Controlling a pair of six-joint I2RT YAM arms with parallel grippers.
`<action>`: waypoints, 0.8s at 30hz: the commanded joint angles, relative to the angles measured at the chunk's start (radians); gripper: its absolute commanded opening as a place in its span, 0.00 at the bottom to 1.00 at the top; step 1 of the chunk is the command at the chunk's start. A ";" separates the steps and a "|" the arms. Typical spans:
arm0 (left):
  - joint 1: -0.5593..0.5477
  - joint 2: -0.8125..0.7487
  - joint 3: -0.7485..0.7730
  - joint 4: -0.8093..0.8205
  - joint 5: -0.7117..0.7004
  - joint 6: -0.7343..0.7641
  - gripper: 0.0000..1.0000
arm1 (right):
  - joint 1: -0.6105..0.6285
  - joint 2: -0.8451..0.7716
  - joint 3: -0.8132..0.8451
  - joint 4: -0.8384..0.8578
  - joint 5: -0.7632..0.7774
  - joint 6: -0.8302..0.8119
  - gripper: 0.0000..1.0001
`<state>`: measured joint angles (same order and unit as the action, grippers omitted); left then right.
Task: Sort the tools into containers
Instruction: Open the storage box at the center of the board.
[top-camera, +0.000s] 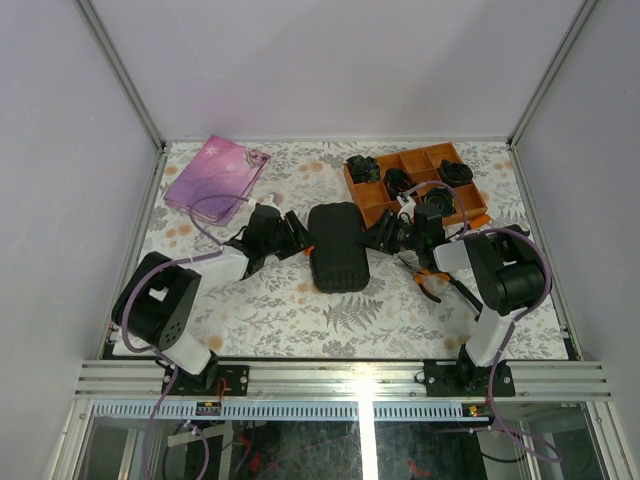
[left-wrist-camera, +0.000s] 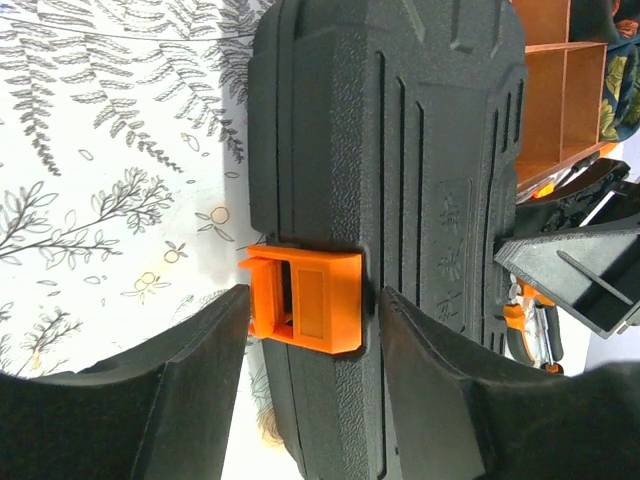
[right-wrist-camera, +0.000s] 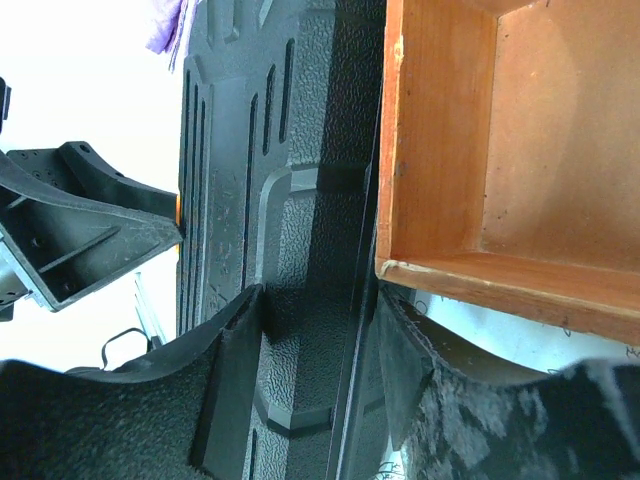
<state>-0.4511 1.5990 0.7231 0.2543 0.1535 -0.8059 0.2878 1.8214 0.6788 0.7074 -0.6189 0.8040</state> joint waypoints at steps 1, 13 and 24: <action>-0.001 -0.063 -0.007 -0.072 -0.052 0.043 0.54 | -0.001 0.038 -0.035 -0.215 0.128 -0.098 0.44; 0.002 -0.174 -0.030 -0.050 -0.048 0.054 0.73 | -0.001 -0.003 -0.025 -0.273 0.148 -0.146 0.44; 0.005 -0.098 -0.029 0.016 0.021 0.049 0.70 | -0.001 -0.028 -0.017 -0.323 0.160 -0.188 0.45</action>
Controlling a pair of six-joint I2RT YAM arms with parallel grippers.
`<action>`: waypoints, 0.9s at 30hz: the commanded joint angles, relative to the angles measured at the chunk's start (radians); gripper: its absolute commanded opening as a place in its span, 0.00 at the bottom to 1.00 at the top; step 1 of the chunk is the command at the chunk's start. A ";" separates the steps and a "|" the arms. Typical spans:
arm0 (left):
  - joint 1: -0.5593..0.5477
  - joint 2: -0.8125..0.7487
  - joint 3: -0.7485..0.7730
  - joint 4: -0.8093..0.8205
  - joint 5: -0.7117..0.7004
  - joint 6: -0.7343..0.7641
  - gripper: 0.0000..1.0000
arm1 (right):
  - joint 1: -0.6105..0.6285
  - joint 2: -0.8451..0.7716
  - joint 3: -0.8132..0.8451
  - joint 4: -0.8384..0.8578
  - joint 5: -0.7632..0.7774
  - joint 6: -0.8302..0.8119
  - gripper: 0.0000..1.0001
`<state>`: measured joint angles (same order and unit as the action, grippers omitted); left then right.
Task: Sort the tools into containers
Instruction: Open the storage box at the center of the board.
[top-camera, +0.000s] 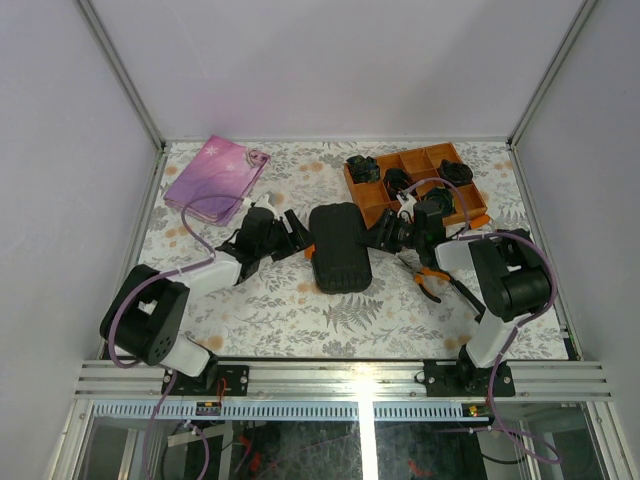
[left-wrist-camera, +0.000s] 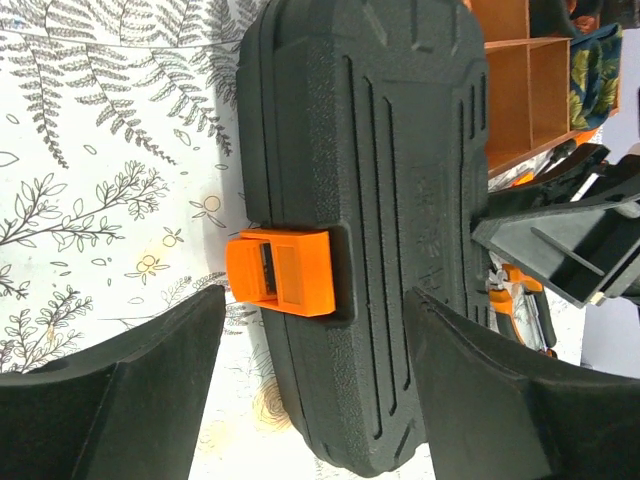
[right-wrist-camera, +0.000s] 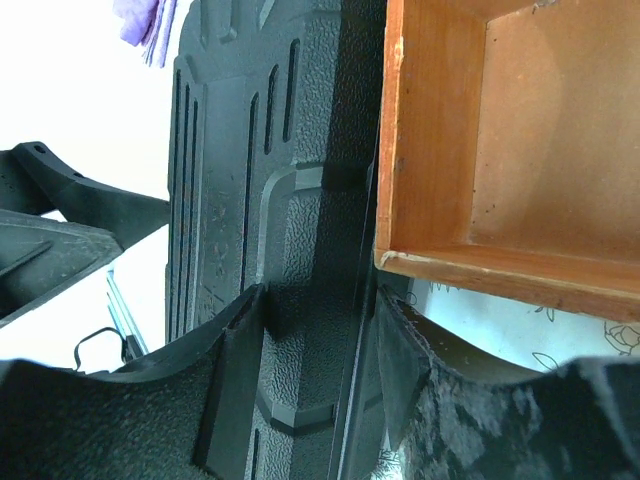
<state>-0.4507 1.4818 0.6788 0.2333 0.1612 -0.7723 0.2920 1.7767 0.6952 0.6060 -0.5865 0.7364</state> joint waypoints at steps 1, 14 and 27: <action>0.004 0.020 0.021 0.024 0.005 0.019 0.69 | -0.005 0.014 -0.033 -0.226 0.130 -0.123 0.45; 0.047 0.030 -0.077 0.199 0.107 -0.097 0.89 | -0.004 0.002 -0.030 -0.240 0.130 -0.126 0.45; 0.055 0.084 -0.115 0.324 0.167 -0.142 1.00 | -0.005 0.009 -0.031 -0.230 0.124 -0.121 0.45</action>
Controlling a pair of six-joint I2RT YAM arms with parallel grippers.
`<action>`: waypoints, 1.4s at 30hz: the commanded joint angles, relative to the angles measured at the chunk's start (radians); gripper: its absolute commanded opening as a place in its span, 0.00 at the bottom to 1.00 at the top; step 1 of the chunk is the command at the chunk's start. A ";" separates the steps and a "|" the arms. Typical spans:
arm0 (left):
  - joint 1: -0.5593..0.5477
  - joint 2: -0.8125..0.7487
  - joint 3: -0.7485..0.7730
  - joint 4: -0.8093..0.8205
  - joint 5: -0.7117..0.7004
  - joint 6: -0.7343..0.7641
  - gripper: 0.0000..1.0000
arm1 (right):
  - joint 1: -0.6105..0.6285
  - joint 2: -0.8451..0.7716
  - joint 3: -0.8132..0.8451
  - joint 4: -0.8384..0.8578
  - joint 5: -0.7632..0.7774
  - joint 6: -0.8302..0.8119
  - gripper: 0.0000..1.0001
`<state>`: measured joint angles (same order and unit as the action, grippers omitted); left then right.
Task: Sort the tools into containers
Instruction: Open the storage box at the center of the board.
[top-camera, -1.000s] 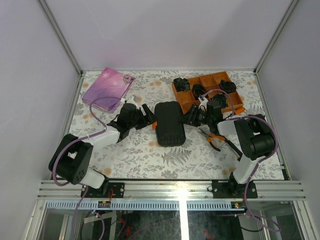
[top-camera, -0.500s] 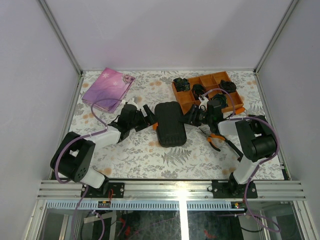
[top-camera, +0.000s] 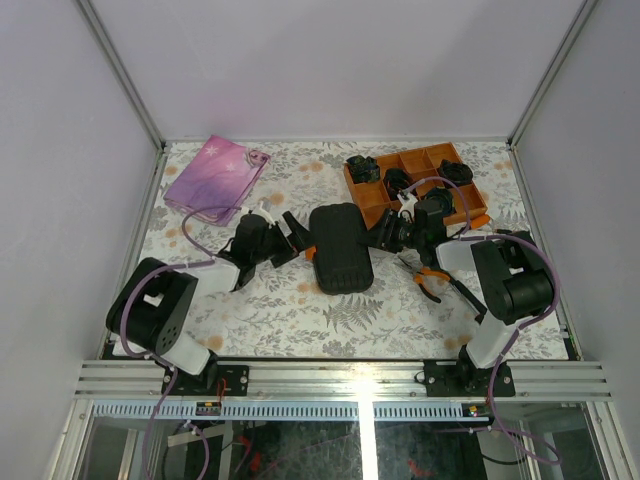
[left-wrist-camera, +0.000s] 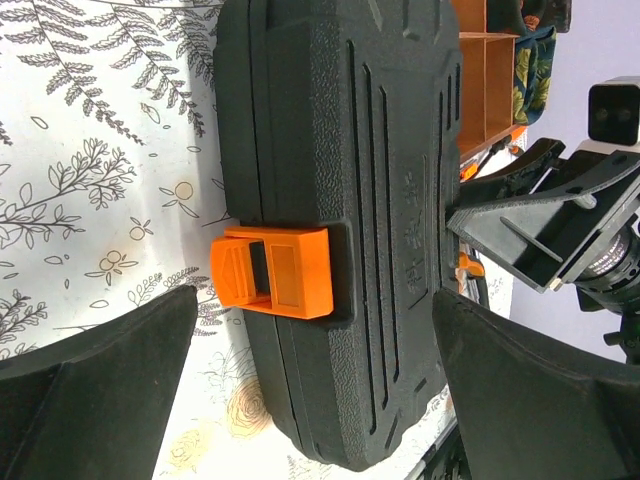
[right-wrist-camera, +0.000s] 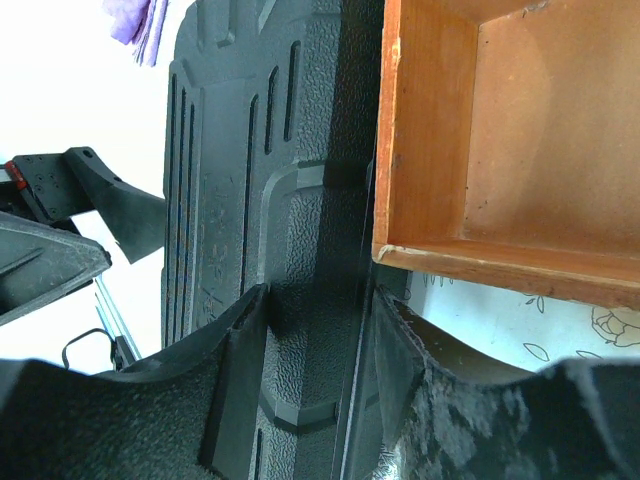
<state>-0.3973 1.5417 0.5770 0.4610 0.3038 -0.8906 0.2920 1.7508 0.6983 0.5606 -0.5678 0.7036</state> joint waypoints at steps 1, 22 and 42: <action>0.002 0.026 -0.015 0.101 0.023 -0.028 1.00 | -0.005 0.037 -0.033 -0.185 0.105 -0.088 0.45; -0.017 0.133 0.003 0.220 0.076 -0.087 1.00 | -0.005 0.040 -0.029 -0.192 0.091 -0.088 0.45; -0.046 0.115 0.053 0.089 -0.014 -0.040 0.74 | -0.005 0.044 -0.028 -0.193 0.088 -0.090 0.44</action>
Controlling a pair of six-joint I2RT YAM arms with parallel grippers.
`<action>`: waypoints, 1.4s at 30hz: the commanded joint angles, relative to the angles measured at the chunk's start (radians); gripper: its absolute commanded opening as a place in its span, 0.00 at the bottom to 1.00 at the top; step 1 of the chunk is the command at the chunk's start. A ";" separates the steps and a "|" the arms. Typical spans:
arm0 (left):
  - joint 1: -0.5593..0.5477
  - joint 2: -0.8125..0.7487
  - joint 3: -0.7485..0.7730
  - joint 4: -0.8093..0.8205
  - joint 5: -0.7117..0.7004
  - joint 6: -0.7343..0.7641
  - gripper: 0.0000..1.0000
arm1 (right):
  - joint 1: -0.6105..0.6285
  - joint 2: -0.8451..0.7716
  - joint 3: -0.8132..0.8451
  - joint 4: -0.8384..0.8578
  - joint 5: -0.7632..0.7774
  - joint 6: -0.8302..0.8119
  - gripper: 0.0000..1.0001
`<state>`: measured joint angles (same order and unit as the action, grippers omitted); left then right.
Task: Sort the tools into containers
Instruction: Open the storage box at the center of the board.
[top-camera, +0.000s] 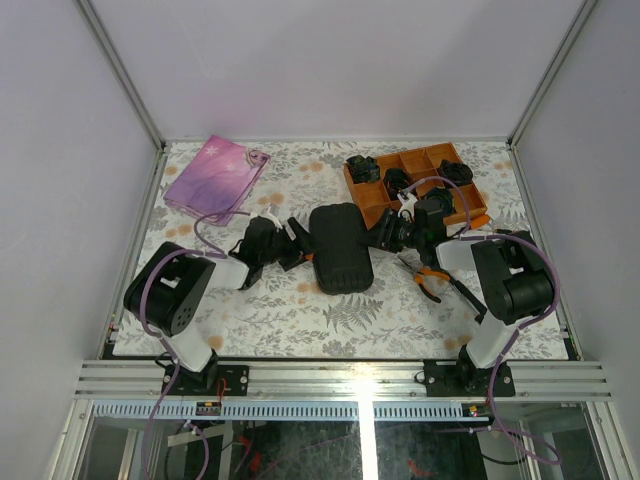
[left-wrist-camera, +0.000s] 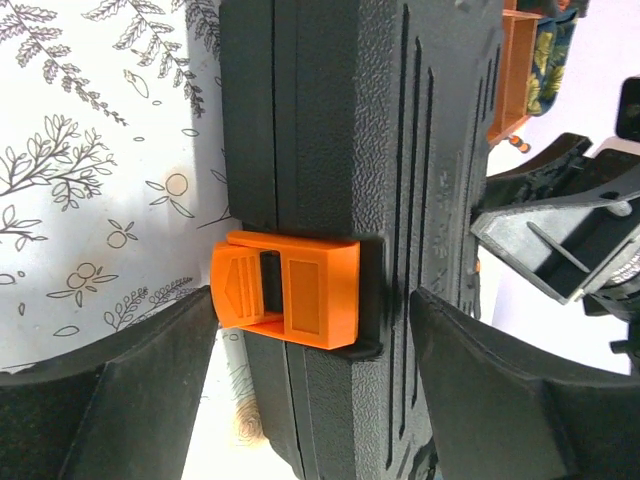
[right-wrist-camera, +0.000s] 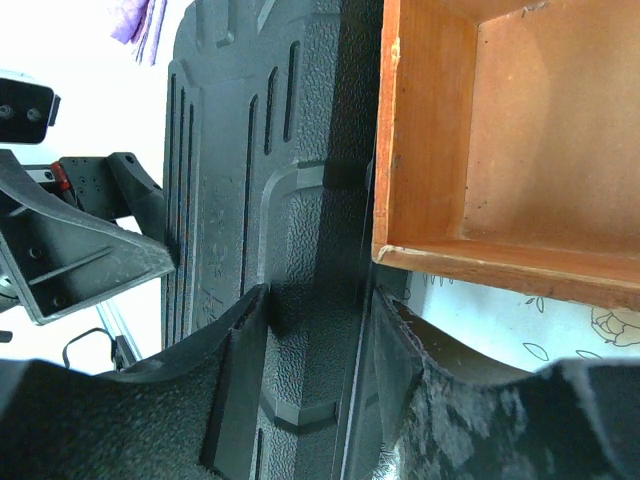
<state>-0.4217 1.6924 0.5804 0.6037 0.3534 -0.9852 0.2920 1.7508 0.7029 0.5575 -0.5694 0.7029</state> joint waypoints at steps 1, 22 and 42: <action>-0.026 -0.042 0.054 -0.075 -0.080 0.065 0.72 | -0.005 0.043 -0.032 -0.189 0.088 -0.087 0.44; -0.064 -0.093 0.133 -0.308 -0.238 0.158 0.57 | -0.005 0.050 -0.031 -0.183 0.082 -0.085 0.43; -0.064 -0.096 0.120 -0.297 -0.253 0.139 0.23 | -0.005 0.050 -0.028 -0.187 0.080 -0.088 0.43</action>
<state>-0.4835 1.5936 0.7055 0.2981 0.1482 -0.8589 0.2916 1.7515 0.7040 0.5579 -0.5686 0.6998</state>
